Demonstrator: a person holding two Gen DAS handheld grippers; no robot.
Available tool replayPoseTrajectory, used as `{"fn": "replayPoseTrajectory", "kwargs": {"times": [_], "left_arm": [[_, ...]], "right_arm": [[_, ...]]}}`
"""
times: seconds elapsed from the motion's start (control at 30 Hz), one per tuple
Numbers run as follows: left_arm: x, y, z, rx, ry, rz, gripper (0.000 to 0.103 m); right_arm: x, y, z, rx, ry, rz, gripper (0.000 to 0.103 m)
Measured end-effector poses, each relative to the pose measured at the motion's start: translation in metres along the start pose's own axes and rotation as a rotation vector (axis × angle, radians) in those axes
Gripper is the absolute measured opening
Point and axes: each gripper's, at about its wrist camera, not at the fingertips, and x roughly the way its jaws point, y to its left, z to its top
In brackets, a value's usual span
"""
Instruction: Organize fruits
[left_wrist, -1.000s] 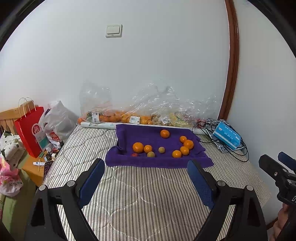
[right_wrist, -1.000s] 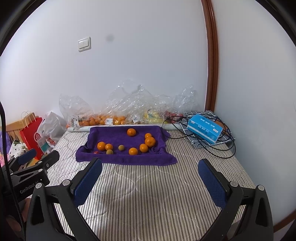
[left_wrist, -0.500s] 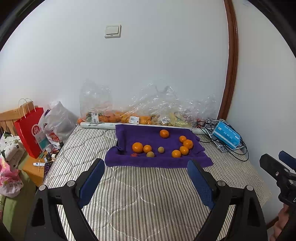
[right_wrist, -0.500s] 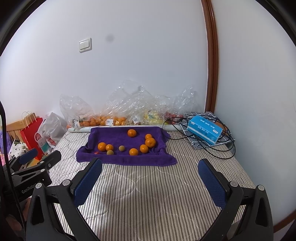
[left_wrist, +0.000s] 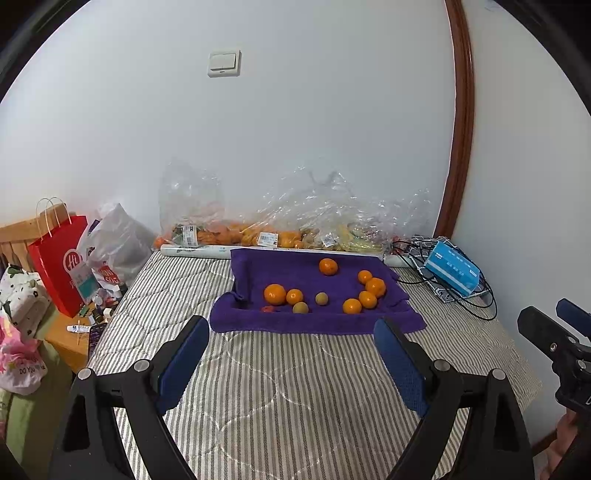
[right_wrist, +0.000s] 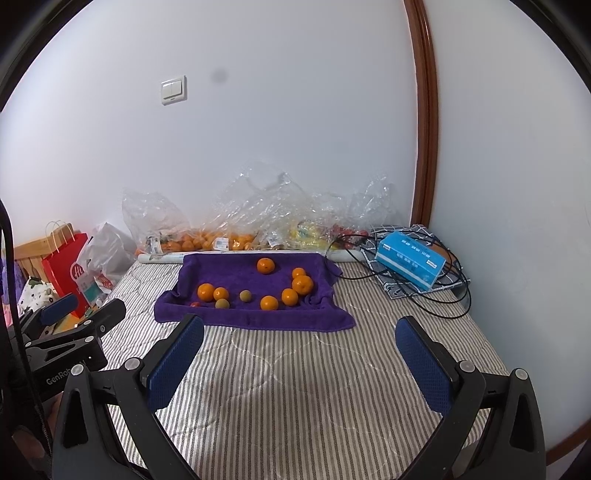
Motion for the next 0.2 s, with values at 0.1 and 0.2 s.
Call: {"fn": "replayPoseTrajectory", "kwargs": {"times": [0.1,0.2], "left_arm": [[0.0002,0.0000,0.0006,0.000,0.000,0.000,0.091],[-0.0007,-0.0001,0.0009,0.007,-0.011,0.005,0.091]], "right_arm": [[0.0002,0.0001,-0.0003,0.000,0.001,0.001,0.102],[0.0003,0.0001,-0.0002,0.001,0.001,0.002,0.102]]}}
